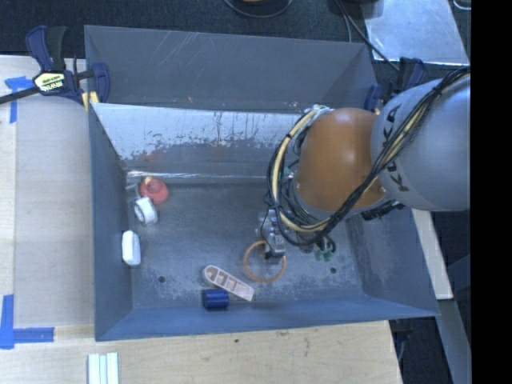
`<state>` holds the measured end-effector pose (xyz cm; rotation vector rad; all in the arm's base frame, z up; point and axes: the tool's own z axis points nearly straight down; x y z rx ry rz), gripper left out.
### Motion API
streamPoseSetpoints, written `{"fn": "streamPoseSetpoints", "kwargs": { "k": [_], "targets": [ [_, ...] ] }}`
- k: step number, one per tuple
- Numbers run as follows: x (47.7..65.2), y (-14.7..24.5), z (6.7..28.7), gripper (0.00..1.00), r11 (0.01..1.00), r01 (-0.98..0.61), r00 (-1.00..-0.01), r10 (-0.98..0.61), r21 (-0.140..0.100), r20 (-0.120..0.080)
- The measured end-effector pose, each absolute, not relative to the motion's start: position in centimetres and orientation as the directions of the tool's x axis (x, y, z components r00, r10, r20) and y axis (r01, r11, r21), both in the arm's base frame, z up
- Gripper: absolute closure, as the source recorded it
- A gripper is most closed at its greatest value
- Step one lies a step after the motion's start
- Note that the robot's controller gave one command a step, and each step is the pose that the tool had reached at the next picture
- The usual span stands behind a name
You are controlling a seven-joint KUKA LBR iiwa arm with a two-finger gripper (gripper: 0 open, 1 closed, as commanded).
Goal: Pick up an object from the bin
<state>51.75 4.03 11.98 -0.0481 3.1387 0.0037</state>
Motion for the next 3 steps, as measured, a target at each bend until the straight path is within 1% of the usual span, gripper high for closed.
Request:
{"fn": "streamPoseSetpoints", "kwargs": {
  "k": [3],
  "targets": [
    [51.7, 4.0, 14.1, 1.0, 1.0, -0.03, -1.0, -0.03, 0.002, -0.002]
  ]
}}
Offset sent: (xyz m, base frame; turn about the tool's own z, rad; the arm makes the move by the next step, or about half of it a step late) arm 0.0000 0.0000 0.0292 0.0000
